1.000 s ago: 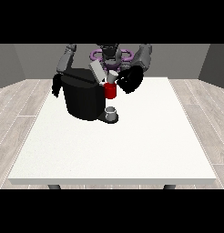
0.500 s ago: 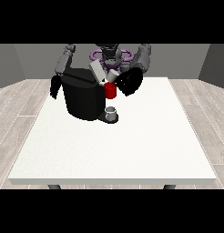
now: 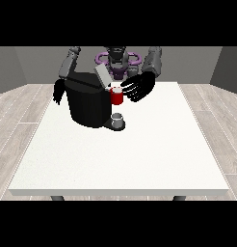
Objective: Insert the coffee pod into the coffee machine and close the lid
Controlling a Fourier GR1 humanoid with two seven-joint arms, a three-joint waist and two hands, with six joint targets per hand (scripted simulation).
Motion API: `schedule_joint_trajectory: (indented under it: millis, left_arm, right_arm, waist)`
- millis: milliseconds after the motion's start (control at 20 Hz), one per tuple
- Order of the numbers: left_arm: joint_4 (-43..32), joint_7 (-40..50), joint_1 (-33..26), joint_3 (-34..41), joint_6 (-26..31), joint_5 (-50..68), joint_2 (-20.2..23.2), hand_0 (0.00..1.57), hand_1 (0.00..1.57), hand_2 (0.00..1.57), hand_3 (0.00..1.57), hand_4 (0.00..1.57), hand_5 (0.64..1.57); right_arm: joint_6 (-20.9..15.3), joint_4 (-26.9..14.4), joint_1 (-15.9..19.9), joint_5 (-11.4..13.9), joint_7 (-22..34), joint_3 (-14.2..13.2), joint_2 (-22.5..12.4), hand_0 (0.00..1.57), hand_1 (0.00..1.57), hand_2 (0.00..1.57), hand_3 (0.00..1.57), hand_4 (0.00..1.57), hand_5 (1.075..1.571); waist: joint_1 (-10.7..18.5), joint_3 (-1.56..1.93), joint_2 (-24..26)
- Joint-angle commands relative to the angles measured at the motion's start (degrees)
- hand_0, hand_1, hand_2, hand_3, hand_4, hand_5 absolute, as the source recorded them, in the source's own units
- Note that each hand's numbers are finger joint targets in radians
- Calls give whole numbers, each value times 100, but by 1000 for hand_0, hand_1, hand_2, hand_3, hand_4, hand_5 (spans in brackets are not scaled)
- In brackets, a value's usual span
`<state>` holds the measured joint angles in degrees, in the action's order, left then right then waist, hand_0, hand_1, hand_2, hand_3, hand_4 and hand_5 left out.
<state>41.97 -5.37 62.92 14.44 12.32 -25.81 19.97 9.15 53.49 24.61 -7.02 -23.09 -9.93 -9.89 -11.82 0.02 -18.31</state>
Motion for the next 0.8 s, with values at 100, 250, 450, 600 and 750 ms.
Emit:
schedule_joint_trajectory:
  millis: [100,250,450,600,750]
  left_arm:
    - [282,-624,-1160,-159,196,413,-984,0,0,0,0,0,1571]
    - [176,-958,-1989,91,86,740,-1299,0,0,0,0,0,1571]
    - [218,-1586,-2832,200,756,1225,-1484,0,0,0,0,144,1571]
    - [100,-1806,-3582,253,800,1285,-1511,0,0,0,0,272,1571]
    - [0,-1759,-4175,184,1015,1241,-1415,0,0,0,0,242,1571]
  right_arm:
    - [162,-477,-833,-99,-354,-209,-76,0,0,0,0,259,1571]
    - [113,-283,-1195,-76,-391,-140,38,0,0,0,0,268,1571]
    - [169,-279,-1611,-100,-356,-103,113,0,0,0,0,168,1571]
    - [284,131,-2045,214,-290,306,85,0,0,0,0,0,1571]
    - [-302,607,-2244,646,-79,870,714,0,0,0,0,0,1571]
  waist:
    - [648,0,971]
    - [869,-8,1529]
    - [1246,-9,2141]
    - [1082,-12,2696]
    - [1121,-14,3309]
